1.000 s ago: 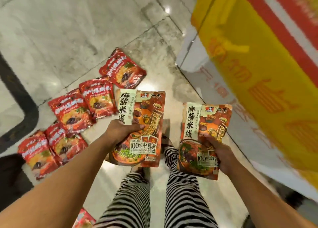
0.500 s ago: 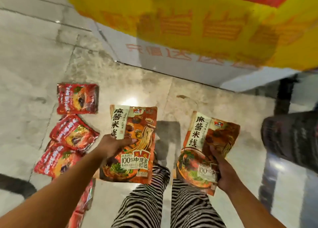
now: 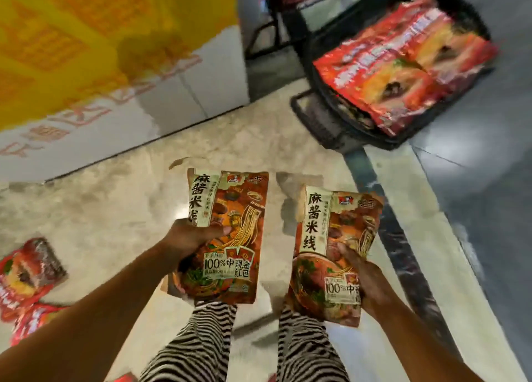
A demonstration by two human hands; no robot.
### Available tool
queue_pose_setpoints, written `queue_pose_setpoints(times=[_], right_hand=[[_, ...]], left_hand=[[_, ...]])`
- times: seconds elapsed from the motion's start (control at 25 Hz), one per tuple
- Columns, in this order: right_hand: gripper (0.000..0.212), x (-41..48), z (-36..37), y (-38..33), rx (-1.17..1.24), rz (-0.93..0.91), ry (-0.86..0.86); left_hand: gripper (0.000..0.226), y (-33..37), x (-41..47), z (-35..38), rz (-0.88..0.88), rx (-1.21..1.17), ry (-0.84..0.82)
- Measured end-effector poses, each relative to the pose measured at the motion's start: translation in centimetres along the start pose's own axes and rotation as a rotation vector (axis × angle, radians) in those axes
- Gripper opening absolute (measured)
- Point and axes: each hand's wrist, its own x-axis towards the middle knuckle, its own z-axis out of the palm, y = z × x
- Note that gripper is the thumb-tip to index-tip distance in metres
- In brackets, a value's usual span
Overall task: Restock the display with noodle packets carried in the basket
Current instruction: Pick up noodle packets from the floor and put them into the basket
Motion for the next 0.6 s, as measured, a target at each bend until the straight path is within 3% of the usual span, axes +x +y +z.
queue_pose_setpoints(times=[0.24, 0.32, 0.44, 0.6], right_hand=[[0.053, -2.3, -14.6, -4.7, 0.200, -0.067, 0.100], [0.056, -3.2, -18.6, -6.7, 0.223, -0.091, 0.128], [0.054, -3.7, -22.5, -9.1, 0.260, -0.097, 0.165], [0.051, -3.2, -24.9, -12.0, 0.283, -0.040, 0.233]], left_hand=[[0.073, 6.1, -0.4, 18.5, 0.007, 0.107, -0.088], [0.069, 8.4, -0.1, 24.0, 0.046, 0.151, -0.158], [0.038, 11.6, 0.5, 29.9, 0.116, 0.212, -0.248], [0.049, 15.3, 2.6, 34.4, 0.136, 0.207, -0.302]])
